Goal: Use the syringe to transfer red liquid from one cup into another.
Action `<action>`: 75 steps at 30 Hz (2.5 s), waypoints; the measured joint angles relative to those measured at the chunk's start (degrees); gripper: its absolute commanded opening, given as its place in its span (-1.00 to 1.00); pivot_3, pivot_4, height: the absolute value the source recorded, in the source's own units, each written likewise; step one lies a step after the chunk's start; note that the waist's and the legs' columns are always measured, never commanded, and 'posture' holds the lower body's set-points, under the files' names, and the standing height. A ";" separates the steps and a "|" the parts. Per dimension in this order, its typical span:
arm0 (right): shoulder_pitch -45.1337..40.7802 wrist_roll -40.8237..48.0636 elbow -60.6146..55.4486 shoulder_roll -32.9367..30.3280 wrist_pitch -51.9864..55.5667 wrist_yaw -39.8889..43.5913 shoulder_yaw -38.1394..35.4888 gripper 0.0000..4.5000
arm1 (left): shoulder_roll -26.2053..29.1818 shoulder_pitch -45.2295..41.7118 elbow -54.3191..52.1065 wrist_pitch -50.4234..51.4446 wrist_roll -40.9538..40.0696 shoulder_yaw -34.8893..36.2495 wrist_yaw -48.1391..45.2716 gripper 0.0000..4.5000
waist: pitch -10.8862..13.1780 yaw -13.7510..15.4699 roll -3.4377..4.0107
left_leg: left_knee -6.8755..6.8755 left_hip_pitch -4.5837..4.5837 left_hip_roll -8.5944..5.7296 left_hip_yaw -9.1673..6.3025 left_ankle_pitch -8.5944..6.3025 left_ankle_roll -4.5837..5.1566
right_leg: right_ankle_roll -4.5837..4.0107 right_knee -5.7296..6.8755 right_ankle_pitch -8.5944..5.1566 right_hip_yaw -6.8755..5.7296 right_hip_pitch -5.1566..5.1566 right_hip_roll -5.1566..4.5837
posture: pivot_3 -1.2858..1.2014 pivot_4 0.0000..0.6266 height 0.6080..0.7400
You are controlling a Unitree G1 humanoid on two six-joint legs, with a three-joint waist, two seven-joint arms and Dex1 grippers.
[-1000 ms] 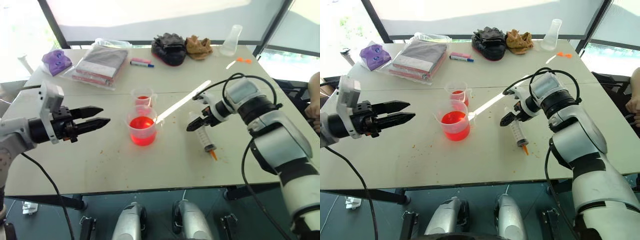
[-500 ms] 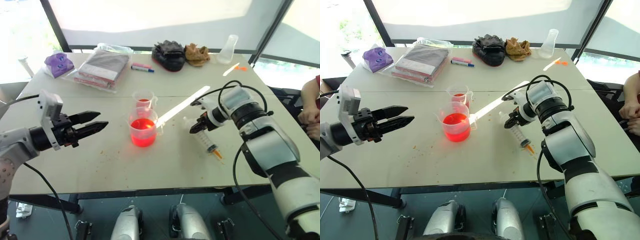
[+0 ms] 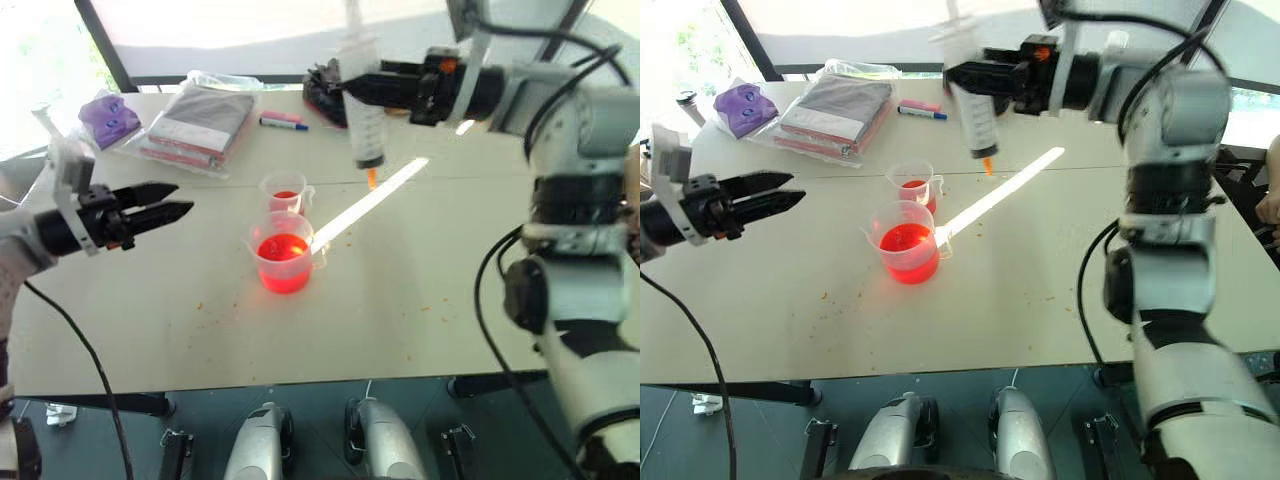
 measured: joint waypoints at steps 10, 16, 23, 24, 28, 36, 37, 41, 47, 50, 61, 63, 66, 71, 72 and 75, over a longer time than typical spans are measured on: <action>8.04 5.67 -10.17 13.84 -5.50 -12.19 2.35 -0.32 | 3.84 -3.52 3.79 -0.84 3.94 -2.28 -4.57 0.15 | 0.00 0.14 -0.03 | 0.10 0.01 -0.01 -0.05 0.00 0.01 | 0.00 -0.02 0.00 0.00 0.09 0.01 | 0.03 -0.52 1.00; 15.50 3.64 -7.24 13.30 -8.77 -11.93 8.72 -0.32 | 2.98 -9.41 3.76 -3.88 7.08 -5.12 -4.03 0.15 | -0.02 -0.02 -0.07 | 0.15 0.00 -0.09 -0.05 0.00 0.03 | 0.01 0.00 0.00 0.02 0.11 0.00 | 0.03 -0.52 1.00; 16.33 1.49 -0.99 15.56 -17.21 -13.90 8.88 -0.32 | 1.12 -18.40 2.32 1.65 3.86 -6.97 -5.29 0.15 | 0.00 -0.27 -0.09 | 0.16 0.01 -0.12 -0.06 0.01 0.03 | 0.02 0.04 0.00 0.02 0.10 0.06 | 0.03 -0.52 1.00; 16.48 1.28 -0.49 15.98 -18.25 -13.93 8.94 -0.32 | 0.97 -19.92 2.41 2.13 3.74 -7.15 -5.65 0.15 | 0.00 -0.25 -0.09 | 0.16 0.01 -0.14 -0.06 0.01 0.03 | 0.02 0.04 -0.01 0.02 0.11 0.06 | 0.03 -0.52 1.00; 16.93 0.51 0.95 16.84 -21.70 -13.87 9.44 -0.32 | -1.32 -23.52 3.86 1.90 3.98 -8.17 -5.89 0.15 | 0.00 -0.16 -0.09 | 0.16 0.11 -0.15 -0.09 0.01 0.03 | 0.04 0.04 -0.01 0.06 0.21 0.06 | 0.03 -0.52 1.00; 20.68 -0.83 0.70 17.49 -24.94 -14.08 11.45 -0.32 | -9.41 -27.08 13.75 -6.01 9.93 -12.96 -6.09 0.15 | 0.00 0.02 -0.11 | 0.26 0.12 -0.18 -0.06 0.01 0.04 | 0.05 0.05 -0.02 0.04 0.28 0.05 | 0.03 -0.52 1.00; 21.15 -0.87 0.61 17.48 -25.04 -14.14 11.56 -0.32 | -10.14 -27.35 14.49 -6.90 10.47 -13.08 -6.09 0.15 | 0.00 0.01 -0.12 | 0.26 0.12 -0.18 -0.05 0.01 0.04 | 0.06 0.04 -0.02 0.04 0.28 0.06 | 0.03 -0.52 1.00; 23.03 -1.38 -0.13 17.44 -25.04 -14.30 12.63 -0.32 | -12.39 -27.55 17.05 -8.39 11.69 -13.73 -6.96 0.15 | 0.00 -0.27 -0.11 | 0.26 0.12 -0.17 -0.06 0.02 0.04 | 0.06 0.08 -0.01 0.04 0.25 0.06 | 0.03 -0.52 1.00; 23.17 -1.51 -0.94 17.43 -25.07 -14.65 13.03 -0.32 | -13.16 -27.56 16.81 -8.55 12.39 -15.02 -9.24 0.15 | 0.00 -0.15 -0.12 | 0.28 0.12 -0.17 -0.09 0.01 0.04 | 0.06 0.08 -0.01 0.05 0.26 0.06 | 0.03 -0.52 1.00; 23.32 -1.52 -0.94 17.43 -25.07 -14.71 13.18 -0.32 | -13.12 -27.55 16.72 -8.23 12.46 -15.03 -9.83 0.15 | 0.00 -0.10 -0.12 | 0.28 0.12 -0.17 -0.12 0.01 0.05 | 0.06 0.08 -0.01 0.05 0.27 0.05 | 0.03 -0.52 1.00; 24.07 -3.94 -0.73 17.37 -27.38 -14.15 15.21 -0.32 | -14.45 -27.35 15.14 -8.36 13.26 -15.75 -10.60 0.15 | 0.00 -0.08 -0.12 | 0.29 0.13 -0.18 -0.14 0.01 0.05 | 0.07 0.08 -0.01 0.05 0.27 0.05 | 0.03 -0.52 1.00; 24.53 -5.01 -0.40 17.22 -28.47 -13.90 15.77 -0.32 | -14.48 -27.09 15.11 -8.56 13.91 -16.21 -10.96 0.15 | 0.00 -0.09 -0.12 | 0.29 0.12 -0.18 -0.14 0.01 0.05 | 0.07 0.08 -0.01 0.05 0.27 0.05 | 0.03 -0.52 1.00; 25.32 -5.84 -0.40 17.20 -29.40 -13.54 16.33 -0.32 | -14.49 -26.68 14.85 -7.99 14.03 -16.42 -11.81 0.15 | 0.00 -0.10 -0.12 | 0.29 0.13 -0.18 -0.14 0.01 0.05 | 0.07 0.09 -0.01 0.05 0.27 0.05 | 0.03 -0.52 1.00; 26.86 -6.18 -1.12 17.08 -29.80 -13.42 16.99 -0.32 | -14.53 -25.09 13.13 -8.41 14.56 -16.68 -12.00 0.15 | 0.00 -0.10 -0.12 | 0.30 0.15 -0.17 -0.16 0.01 0.05 | 0.07 0.10 -0.01 0.05 0.29 0.05 | 0.03 -0.52 1.00; 27.03 -6.39 -1.54 16.81 -29.80 -13.40 17.17 -0.32 | -14.69 -24.71 12.80 -8.76 14.58 -16.52 -11.97 0.15 | -0.01 -0.11 -0.13 | 0.30 0.16 -0.17 -0.16 0.01 0.05 | 0.07 0.10 -0.01 0.06 0.29 0.05 | 0.03 -0.52 1.00; 27.36 -6.50 -1.72 16.70 -29.82 -13.52 17.03 -0.32 | -15.92 -24.44 12.58 -8.86 14.59 -16.05 -11.03 0.15 | -0.01 -0.08 -0.14 | 0.30 0.27 -0.17 -0.16 0.01 0.05 | 0.07 0.11 -0.01 0.06 0.40 0.05 | 0.03 -0.52 1.00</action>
